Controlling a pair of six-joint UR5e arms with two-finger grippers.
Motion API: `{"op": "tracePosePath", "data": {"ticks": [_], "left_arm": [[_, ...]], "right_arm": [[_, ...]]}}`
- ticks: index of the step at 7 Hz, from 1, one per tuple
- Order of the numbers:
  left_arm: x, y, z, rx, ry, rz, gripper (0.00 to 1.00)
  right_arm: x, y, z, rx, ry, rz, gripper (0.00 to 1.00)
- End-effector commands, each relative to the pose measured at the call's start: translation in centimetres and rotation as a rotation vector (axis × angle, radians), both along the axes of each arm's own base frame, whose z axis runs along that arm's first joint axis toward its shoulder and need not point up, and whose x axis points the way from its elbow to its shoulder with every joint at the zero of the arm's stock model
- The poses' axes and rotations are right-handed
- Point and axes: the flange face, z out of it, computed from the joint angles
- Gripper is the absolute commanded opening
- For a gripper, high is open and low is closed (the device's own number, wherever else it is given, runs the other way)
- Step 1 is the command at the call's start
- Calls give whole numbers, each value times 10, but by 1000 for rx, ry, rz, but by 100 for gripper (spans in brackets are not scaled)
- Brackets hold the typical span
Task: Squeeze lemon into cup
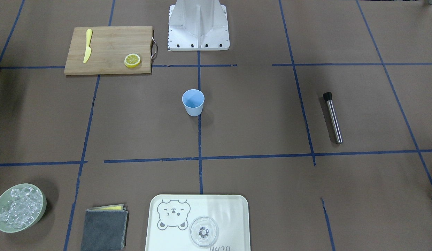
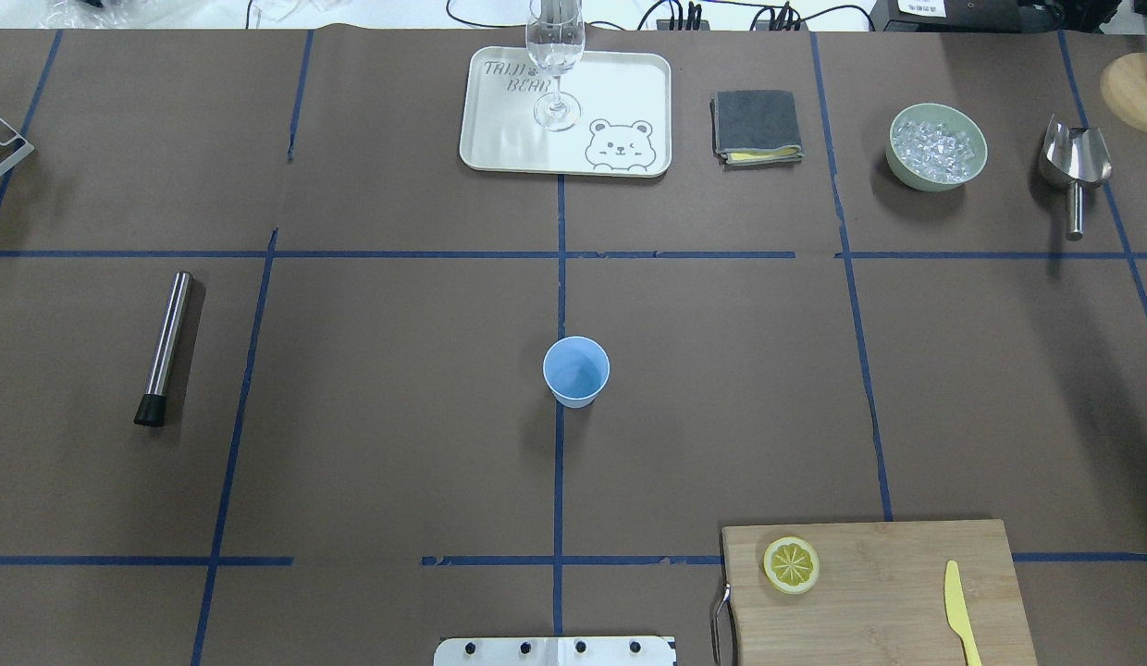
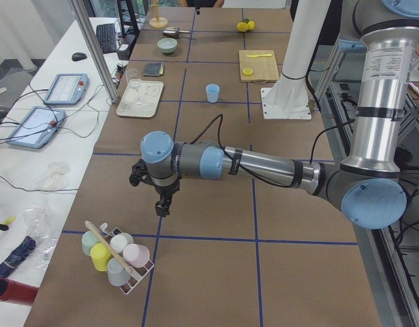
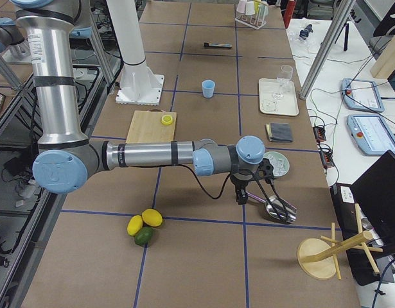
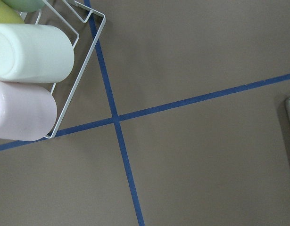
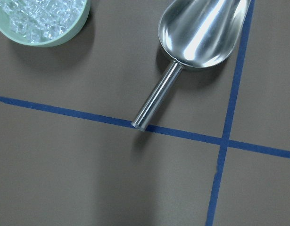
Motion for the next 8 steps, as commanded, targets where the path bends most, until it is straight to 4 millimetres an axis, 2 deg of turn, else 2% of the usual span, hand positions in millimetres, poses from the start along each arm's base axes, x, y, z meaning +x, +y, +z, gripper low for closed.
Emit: {"op": "tracePosePath", "data": {"ticks": [1,2,3,4,5,6,8], "left_arm": [[1,-1,-3,3,5,-2,100],[2,-2,-9,17,5,2,100],[3,-2,-8,17,5,6,100],[5,-3,-6,23,5,12,100],[6,-1,-5,43,6,13,100],[6,-1,-4,42,6,13,100],[7,-2,1,52,9,15,100]], "right_arm": [[-15,-2,-11,75,-10,-28,100],[-22,2,-11,89,-24,-27,100],[-29,6,-23,113,-41,-31,100],[-59,27,-37,54,-45,-15,100],[-101,45,-86,-17,-66,36,100],[-139,87,-115,21,2,28,100],[-225,140,-170,-101,1,91,100]]}}
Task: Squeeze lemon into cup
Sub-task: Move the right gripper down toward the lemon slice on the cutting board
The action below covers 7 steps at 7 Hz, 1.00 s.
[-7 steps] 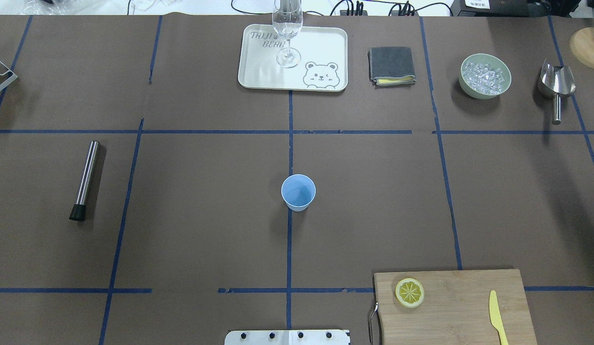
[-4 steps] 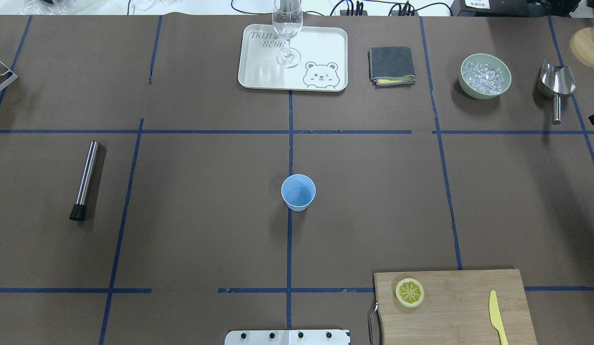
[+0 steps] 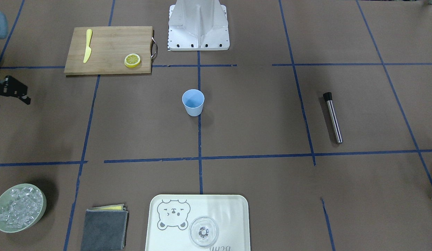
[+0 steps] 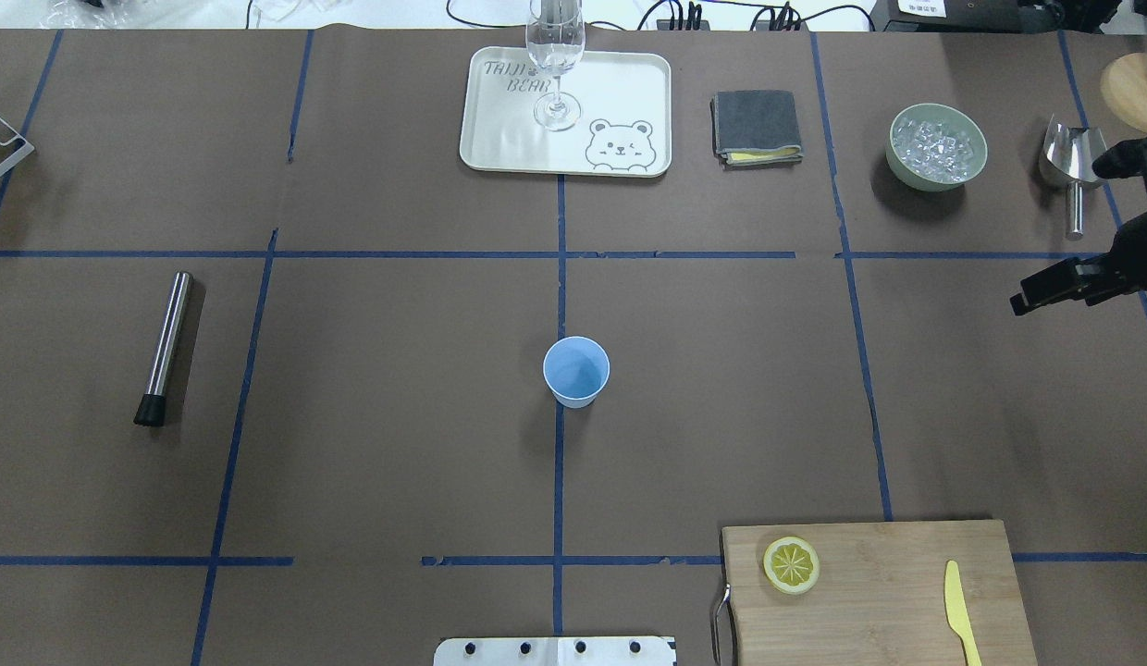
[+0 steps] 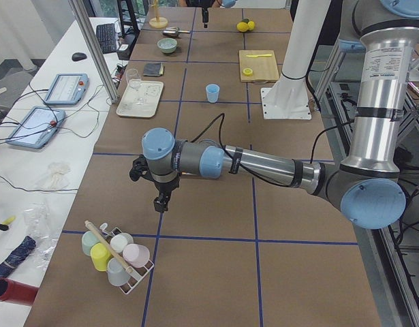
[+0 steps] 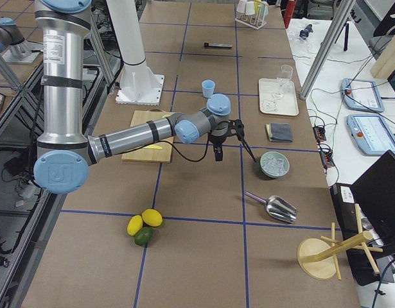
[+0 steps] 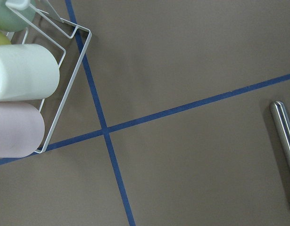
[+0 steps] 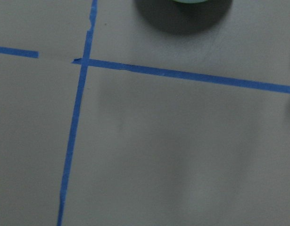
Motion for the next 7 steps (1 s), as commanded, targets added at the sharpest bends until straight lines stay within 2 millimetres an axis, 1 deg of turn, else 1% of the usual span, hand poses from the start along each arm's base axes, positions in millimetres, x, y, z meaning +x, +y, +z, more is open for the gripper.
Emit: {"op": "tracePosePath", "data": {"ticks": [1,2,3,4,5,6,7], "left_arm": [[1,0,3,8,-1,3,100],[1,0,3,10,-1,3,100],[0,0,3,10,-2,3,100],[0,0,3,8,-2,3,100],[0,0,3,10,-2,3,100],[1,1,3,9,-1,4,100],[1,0,3,10,-1,3,100]], "right_arm": [[-96,74,-61,-54,7,31,100],[-136,109,-76,-52,22,45,100],[-172,139,-98,-44,-3,22,99],[-197,161,-107,-70,-11,21,99],[-217,180,-114,-69,-18,19,100],[-247,202,-128,-85,-28,54,100],[-258,209,-121,-72,-10,61,100]]}}
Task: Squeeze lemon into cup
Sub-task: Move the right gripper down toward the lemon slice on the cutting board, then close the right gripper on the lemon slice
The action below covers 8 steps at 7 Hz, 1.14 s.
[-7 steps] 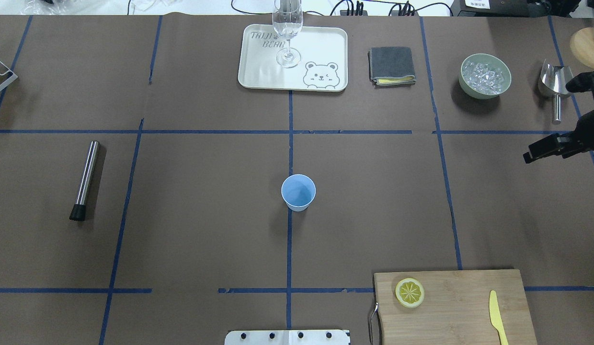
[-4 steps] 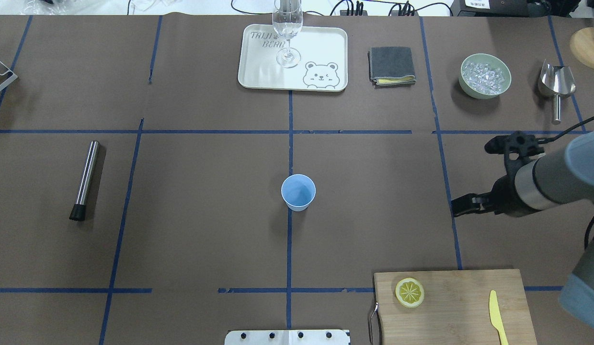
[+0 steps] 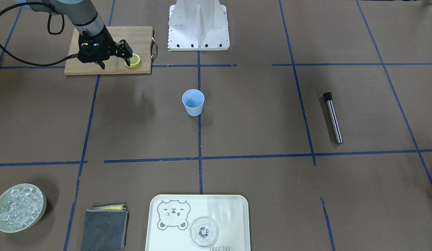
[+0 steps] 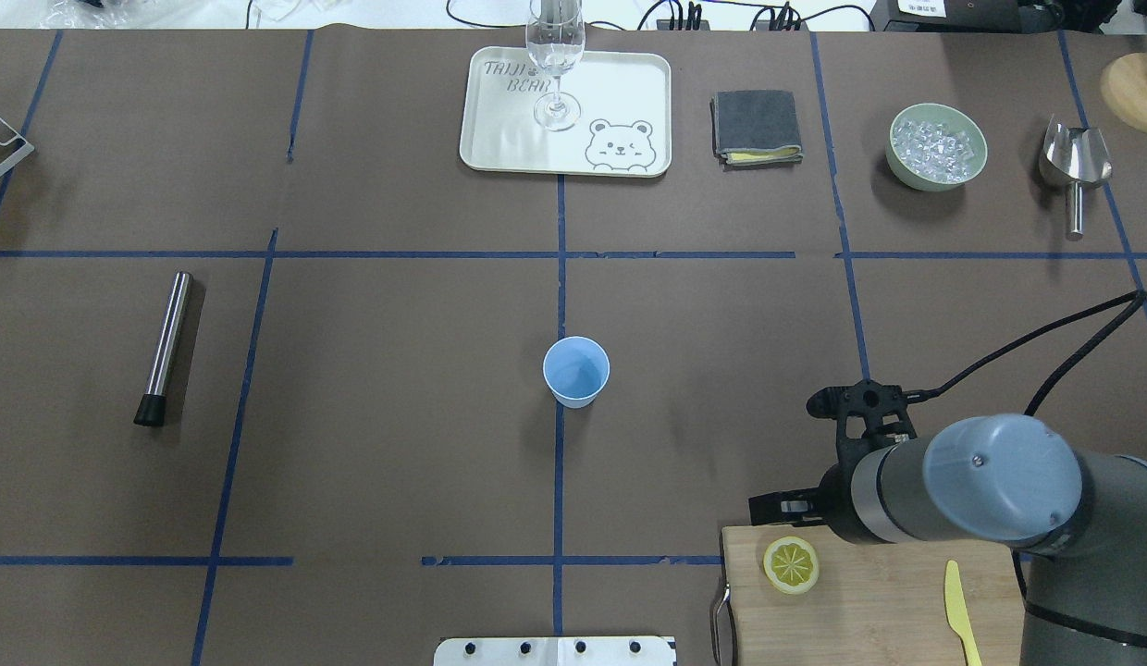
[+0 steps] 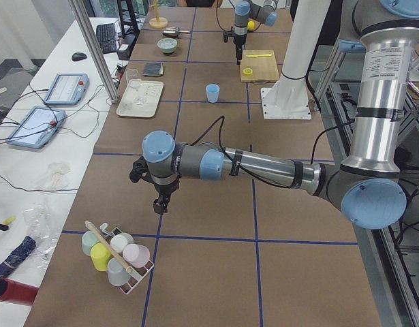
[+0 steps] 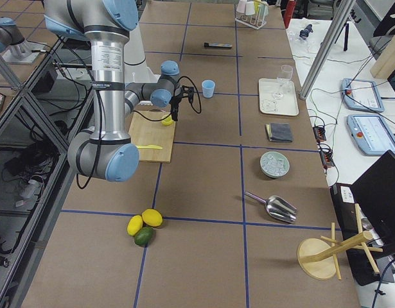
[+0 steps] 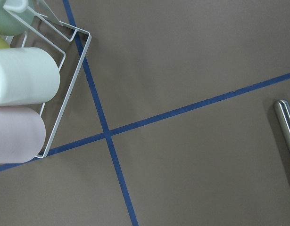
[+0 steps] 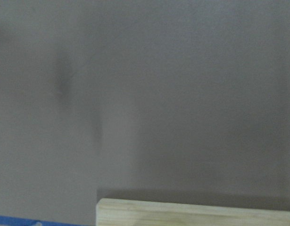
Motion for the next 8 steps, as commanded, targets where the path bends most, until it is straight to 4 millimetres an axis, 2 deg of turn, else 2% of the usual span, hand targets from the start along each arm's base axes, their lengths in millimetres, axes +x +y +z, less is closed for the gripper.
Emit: {"op": "tracePosePath", "data": {"ticks": [1,3,8], "left_arm": [[0,0,1,-3,0,0,100],[0,0,1,-3,0,0,100],[0,0,-2,1,3,-3,100]], "right_arm": [[-20,18,4,2,20,10,100],[-26,20,19,-5,51,6,100],[-26,22,28,-18,67,-6,100]]}}
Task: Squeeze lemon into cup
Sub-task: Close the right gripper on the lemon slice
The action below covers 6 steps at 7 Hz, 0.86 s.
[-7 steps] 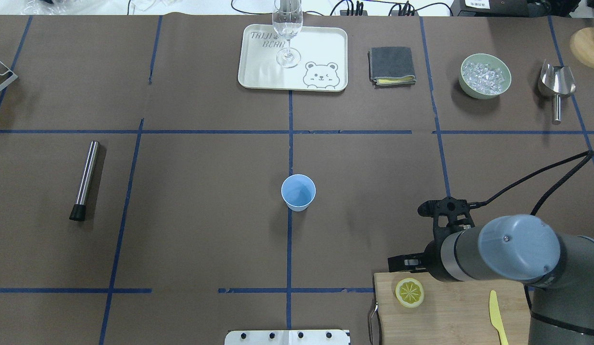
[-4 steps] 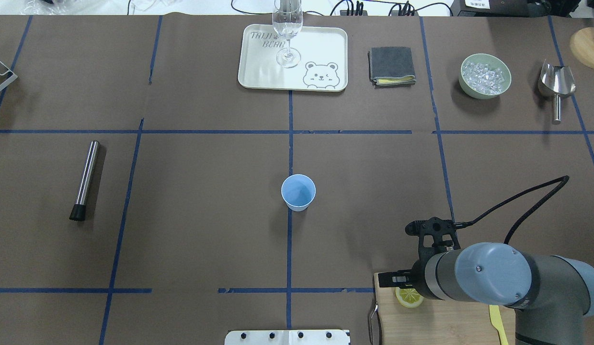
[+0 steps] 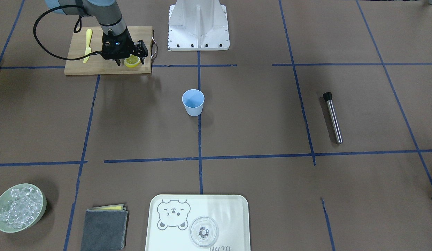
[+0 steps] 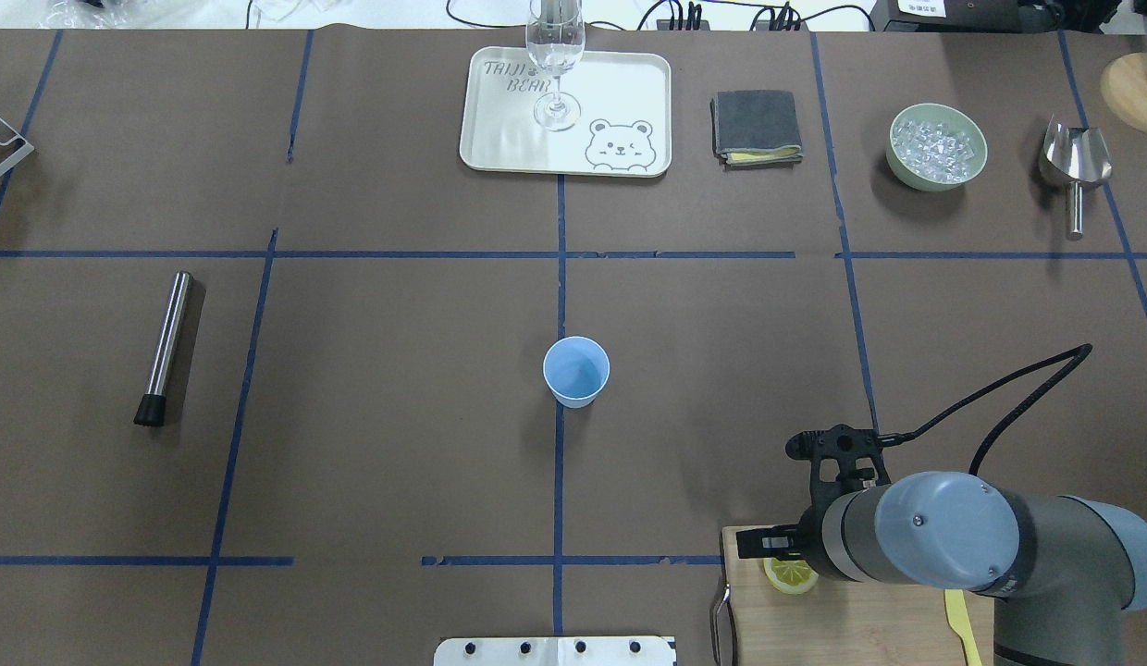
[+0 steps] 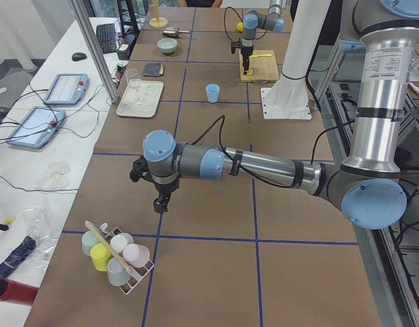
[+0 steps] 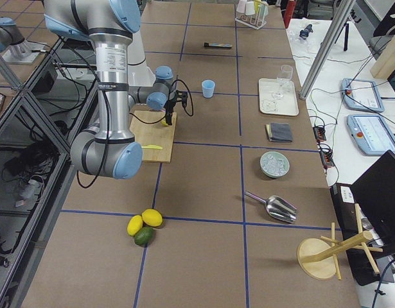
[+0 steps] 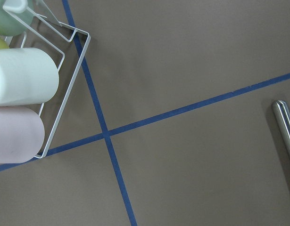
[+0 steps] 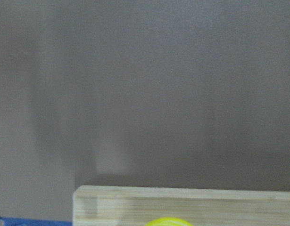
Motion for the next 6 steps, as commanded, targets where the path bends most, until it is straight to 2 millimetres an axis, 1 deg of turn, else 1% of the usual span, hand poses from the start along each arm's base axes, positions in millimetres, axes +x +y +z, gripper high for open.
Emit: {"op": "tracePosePath", "data": {"ticks": [1,5,6], "left_arm": [[-1,0,0,0,0,-2,100],[-1,0,0,-1,0,-1,100],[-1,0,0,-1,0,-1,100]], "right_arm": [[1,1,3,-6,4,-3,100],[-6,13,5,-27,8,-13,100],[-8,17,10,-28,19,-19,99]]}}
